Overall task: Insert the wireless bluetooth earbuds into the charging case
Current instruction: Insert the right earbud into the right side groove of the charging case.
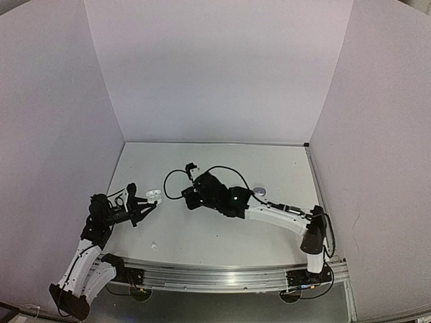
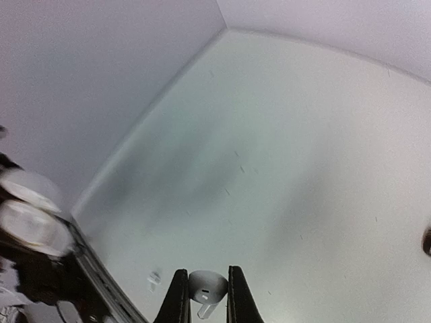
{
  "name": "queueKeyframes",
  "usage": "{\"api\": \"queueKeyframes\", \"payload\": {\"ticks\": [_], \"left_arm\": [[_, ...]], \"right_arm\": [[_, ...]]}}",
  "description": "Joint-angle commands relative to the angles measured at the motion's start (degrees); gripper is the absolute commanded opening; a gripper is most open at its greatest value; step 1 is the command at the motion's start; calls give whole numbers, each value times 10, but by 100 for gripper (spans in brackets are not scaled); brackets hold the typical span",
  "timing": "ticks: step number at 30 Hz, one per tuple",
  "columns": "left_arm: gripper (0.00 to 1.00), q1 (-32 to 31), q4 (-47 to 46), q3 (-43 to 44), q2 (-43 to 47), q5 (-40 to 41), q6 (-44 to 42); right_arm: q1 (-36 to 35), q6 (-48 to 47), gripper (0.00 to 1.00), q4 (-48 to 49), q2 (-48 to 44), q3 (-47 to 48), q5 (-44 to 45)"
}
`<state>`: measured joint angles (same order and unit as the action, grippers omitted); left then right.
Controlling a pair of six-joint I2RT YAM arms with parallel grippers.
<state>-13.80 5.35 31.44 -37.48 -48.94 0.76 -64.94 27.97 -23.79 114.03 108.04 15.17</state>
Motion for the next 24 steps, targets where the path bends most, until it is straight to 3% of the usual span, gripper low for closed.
{"api": "queueKeyframes", "payload": {"ticks": [1, 8, 13, 24], "left_arm": [[0, 2, -50, 11, 16, -23, -42], [0, 2, -87, 8, 26, -32, -70], [0, 2, -78, 8, 34, -33, -91], [0, 2, -77, 9, 39, -33, -86]], "right_arm": [[-37, -60, 0, 246, -47, -41, 15], [-62, -111, 0, 392, -9, -30, -58], [-63, -131, 0, 400, 22, 4, -84], [-63, -167, 0, 400, 3, -20, -46]]}}
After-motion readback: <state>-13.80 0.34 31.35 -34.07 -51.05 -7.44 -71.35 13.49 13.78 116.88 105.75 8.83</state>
